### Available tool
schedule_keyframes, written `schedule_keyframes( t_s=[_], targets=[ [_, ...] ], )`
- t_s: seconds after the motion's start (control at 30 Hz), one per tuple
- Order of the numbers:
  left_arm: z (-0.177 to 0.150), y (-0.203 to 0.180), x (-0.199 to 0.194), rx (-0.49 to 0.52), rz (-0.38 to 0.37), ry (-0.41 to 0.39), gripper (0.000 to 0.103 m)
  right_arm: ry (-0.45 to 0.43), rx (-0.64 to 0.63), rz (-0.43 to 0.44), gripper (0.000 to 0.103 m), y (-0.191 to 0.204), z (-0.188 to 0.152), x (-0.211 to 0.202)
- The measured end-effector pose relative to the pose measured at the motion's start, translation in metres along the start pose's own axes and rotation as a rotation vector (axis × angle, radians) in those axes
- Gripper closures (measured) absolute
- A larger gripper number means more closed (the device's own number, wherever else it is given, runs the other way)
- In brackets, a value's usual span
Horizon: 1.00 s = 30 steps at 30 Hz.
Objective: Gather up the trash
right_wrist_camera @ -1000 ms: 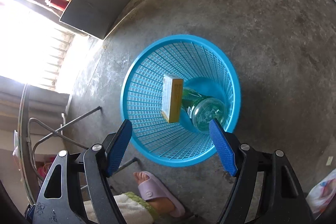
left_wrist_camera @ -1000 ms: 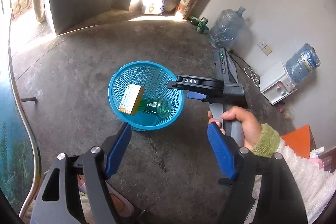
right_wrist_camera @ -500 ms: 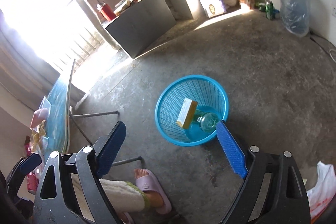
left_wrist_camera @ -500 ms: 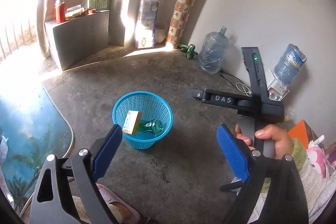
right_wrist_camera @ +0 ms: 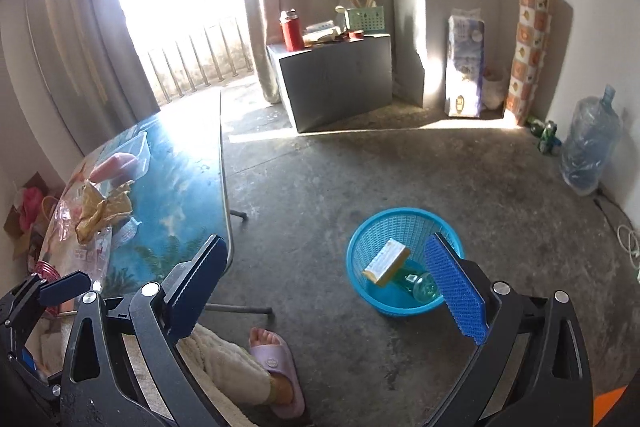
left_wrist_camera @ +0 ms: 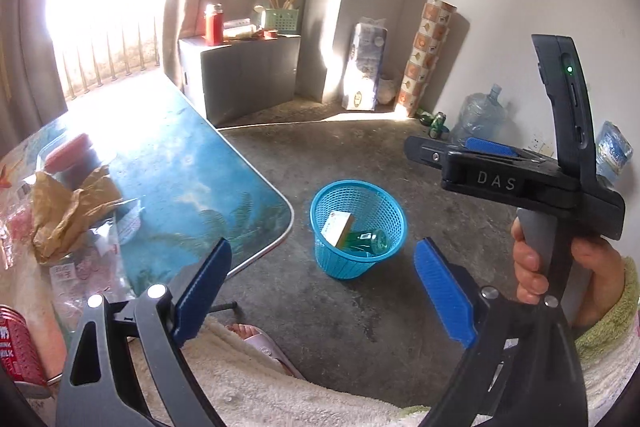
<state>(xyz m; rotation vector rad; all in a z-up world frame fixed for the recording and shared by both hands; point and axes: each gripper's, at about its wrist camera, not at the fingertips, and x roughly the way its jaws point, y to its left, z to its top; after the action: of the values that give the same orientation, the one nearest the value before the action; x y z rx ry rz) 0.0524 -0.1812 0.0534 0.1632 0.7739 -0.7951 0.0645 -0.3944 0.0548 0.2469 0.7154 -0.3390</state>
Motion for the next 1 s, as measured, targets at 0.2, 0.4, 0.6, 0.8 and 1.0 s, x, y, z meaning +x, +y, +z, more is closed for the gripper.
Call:
schedule_keyframes(
  t_s=[0.2,0.4,0.6,0.8,1.0],
  targets=[
    [-0.023,0.054,-0.041,-0.083,0.151,-0.056,0.006,-0.065,-0.123,-0.029,0.008,0.061,-0.002,-0.008],
    [-0.059,0.117,-0.078,-0.219,0.284,-0.063,0.006,-0.050,-0.255,-0.007,0.008,0.118,-0.008,0.006],
    [-0.084,0.162,-0.099,-0.325,0.329,-0.053,0.006,-0.029,-0.304,0.090,0.008,0.164,-0.004,0.015],
    [-0.092,0.181,-0.115,-0.341,0.373,-0.068,0.006,-0.021,-0.327,0.202,0.008,0.198,0.000,0.025],
    [-0.095,0.201,-0.127,-0.378,0.332,-0.122,0.006,0.007,-0.297,0.331,0.008,0.223,0.008,0.039]
  ],
)
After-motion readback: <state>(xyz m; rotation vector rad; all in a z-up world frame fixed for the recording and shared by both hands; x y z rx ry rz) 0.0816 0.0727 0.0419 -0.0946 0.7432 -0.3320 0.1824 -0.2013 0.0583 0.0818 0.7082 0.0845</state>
